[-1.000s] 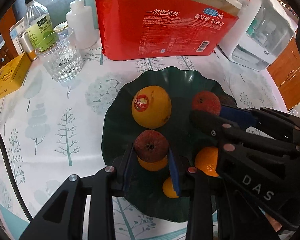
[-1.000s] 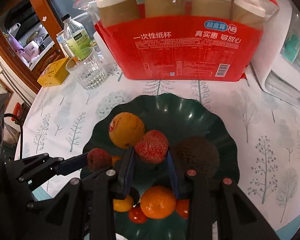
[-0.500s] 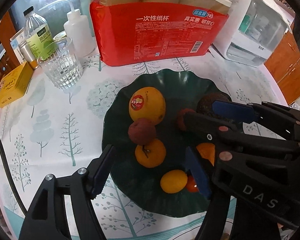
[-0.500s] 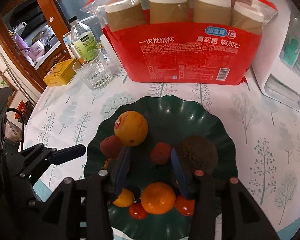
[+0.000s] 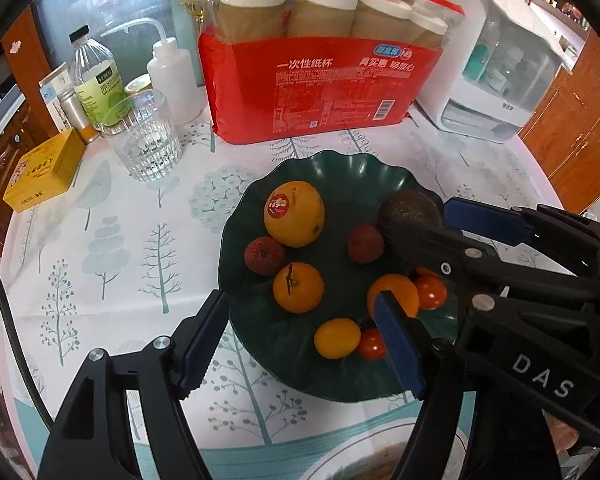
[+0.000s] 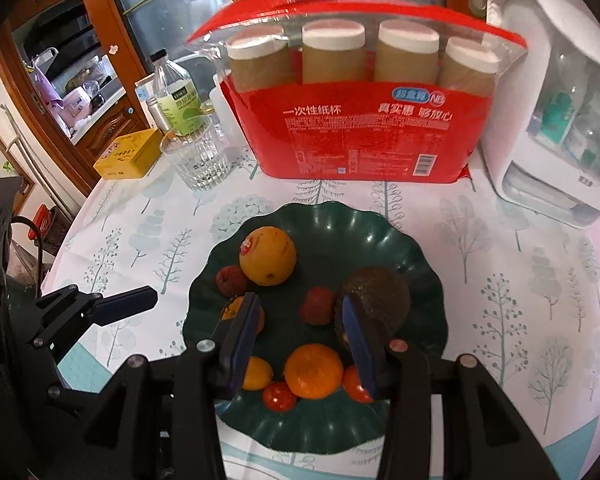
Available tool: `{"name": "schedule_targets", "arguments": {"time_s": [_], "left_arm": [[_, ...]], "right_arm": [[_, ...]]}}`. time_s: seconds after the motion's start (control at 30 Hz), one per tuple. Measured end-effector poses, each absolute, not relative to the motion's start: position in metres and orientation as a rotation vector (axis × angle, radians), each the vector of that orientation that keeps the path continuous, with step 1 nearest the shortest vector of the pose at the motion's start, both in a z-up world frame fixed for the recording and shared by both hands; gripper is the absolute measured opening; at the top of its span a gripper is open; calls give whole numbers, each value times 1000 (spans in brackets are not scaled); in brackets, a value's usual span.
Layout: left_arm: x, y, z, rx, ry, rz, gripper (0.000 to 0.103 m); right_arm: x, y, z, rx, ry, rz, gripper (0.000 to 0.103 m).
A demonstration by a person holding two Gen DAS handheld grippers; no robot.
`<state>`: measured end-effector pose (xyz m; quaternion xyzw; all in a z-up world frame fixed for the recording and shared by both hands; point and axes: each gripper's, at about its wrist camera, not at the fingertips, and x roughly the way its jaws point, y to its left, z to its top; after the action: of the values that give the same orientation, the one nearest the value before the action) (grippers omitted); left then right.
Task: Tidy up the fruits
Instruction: 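Open both tools to release the apple and lychee onto the green plate, then move the open left tool to the banana on the white plate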
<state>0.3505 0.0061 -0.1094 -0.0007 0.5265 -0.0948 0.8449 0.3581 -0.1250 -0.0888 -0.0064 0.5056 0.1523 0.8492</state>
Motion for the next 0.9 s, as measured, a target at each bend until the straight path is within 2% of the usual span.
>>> {"name": "schedule_targets", "arguments": {"time_s": [0.77, 0.9], "left_arm": [[257, -20, -61, 96, 1021, -261, 77], [235, -26, -63, 133, 1017, -318, 77]], "right_arm": [[248, -184, -39, -2, 989, 301, 44], [223, -193, -42, 10, 995, 298, 50]]}}
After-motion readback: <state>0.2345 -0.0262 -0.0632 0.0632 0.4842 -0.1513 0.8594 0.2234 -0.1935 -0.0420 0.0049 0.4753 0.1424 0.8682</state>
